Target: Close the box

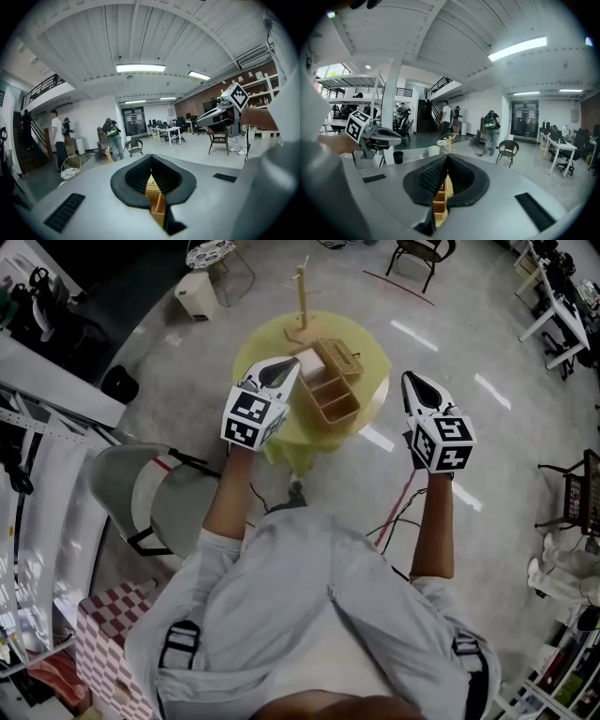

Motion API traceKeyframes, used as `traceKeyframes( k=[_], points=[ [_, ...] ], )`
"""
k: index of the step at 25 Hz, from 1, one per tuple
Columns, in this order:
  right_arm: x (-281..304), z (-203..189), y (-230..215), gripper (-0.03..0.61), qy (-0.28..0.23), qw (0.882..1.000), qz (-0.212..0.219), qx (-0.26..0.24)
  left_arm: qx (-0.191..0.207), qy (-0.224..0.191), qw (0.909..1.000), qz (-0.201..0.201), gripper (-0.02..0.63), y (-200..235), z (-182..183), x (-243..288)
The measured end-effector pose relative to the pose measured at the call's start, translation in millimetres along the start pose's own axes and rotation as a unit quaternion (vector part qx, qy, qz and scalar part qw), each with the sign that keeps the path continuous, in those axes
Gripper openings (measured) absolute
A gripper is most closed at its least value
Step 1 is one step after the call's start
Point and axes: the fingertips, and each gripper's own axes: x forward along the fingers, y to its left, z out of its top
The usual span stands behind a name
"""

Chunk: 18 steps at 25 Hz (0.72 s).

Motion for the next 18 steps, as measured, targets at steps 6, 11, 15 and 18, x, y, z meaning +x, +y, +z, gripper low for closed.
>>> traceKeyframes(
  k=[6,11,15,18],
  points=[
    [67,14,-18,0.023,0.008,1.0,-0.012,0.009,0.003,0.006,0.9998,-0.018,0.029,57,-2,48],
    [119,9,-23,0.025,0.024,1.0,-0.015,0.013,-0.006,0.013,0.9993,-0.033,0.029,97,-19,76],
    [145,1,-29,0.025,0.031,0.999,-0.021,0.03,-0.014,0.026,0.9985,-0.046,0.029,115,-35,91],
    [161,-7,-32,0.025,0.043,0.998,-0.02,0.032,-0.026,0.038,0.9975,-0.054,0.029,123,-51,102]
  ],
)
